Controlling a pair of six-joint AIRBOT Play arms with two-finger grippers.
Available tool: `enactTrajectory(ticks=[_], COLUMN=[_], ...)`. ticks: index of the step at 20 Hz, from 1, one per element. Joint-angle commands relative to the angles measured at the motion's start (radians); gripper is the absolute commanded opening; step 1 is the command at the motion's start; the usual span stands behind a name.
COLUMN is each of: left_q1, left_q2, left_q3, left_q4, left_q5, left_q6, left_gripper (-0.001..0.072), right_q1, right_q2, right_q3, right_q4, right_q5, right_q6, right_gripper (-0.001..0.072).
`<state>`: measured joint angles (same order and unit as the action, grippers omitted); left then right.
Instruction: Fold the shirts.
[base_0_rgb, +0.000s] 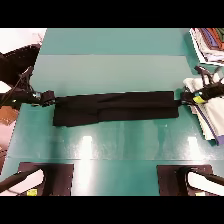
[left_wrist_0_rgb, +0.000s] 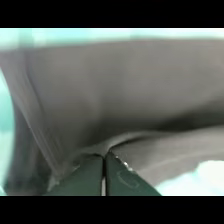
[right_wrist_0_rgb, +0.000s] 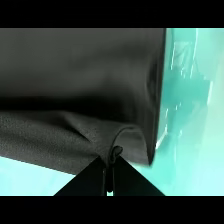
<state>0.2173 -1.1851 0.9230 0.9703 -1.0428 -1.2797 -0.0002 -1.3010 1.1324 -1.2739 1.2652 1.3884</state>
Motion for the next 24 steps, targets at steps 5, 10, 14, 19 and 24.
enactTrajectory(ticks=[5, 10, 14, 19, 24], left_q1=[0.001, 0.001, 0.000, 0.000, -0.124], left_q2=[-0.169, -0.169, -0.169, -0.169, -0.170], left_q3=[0.069, 0.159, 0.171, 0.171, 0.169], left_q4=[-0.071, -0.077, -0.143, -0.217, -0.206], left_q5=[0.105, -0.060, -0.125, -0.132, -0.089], left_q6=[0.031, 0.031, 0.033, 0.031, 0.020], left_gripper=[0.0556, 0.0538, 0.0038, 0.0027, 0.0026], right_q1=[-0.018, -0.131, -0.236, -0.247, -0.167], right_q2=[-0.277, -0.256, -0.211, -0.272, -0.330], right_q3=[0.215, 0.193, 0.052, -0.056, -0.027], right_q4=[0.195, 0.254, 0.263, 0.402, 0.442], right_q5=[-0.032, 0.082, 0.059, 0.003, -0.038], right_q6=[0.011, -0.063, -0.074, -0.161, -0.178], right_gripper=[0.0408, 0.0410, 0.0627, 0.0624, 0.0394])
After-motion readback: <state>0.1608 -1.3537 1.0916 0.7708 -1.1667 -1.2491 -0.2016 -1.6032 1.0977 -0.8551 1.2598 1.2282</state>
